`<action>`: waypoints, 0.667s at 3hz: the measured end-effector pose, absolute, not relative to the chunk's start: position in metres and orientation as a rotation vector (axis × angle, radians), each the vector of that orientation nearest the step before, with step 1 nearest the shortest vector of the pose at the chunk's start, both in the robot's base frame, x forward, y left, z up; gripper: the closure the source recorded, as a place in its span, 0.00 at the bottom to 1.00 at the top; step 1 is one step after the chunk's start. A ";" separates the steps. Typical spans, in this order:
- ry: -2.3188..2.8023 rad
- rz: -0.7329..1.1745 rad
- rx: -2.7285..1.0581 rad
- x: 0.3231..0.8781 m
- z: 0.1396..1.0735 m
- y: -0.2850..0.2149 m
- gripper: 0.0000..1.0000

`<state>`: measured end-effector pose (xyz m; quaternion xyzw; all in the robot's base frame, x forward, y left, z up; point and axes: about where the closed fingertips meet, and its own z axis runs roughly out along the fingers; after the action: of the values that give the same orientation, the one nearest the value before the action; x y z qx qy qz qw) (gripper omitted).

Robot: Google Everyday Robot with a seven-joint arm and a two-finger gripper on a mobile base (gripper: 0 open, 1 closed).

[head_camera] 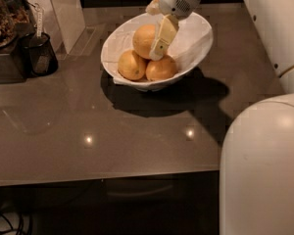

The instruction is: Pick orange from white bowl

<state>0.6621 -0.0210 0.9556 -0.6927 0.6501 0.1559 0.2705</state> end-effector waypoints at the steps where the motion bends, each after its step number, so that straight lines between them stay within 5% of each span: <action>1: 1.761 0.464 -1.885 0.666 0.941 -0.010 0.00; 2: 1.761 0.465 -1.885 0.666 0.940 -0.009 0.19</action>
Offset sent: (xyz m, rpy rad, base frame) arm 0.0035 0.0103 -0.0135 0.0005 0.0334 0.0149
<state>0.6662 -0.0094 0.9402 -0.6950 0.6492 0.1713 0.2572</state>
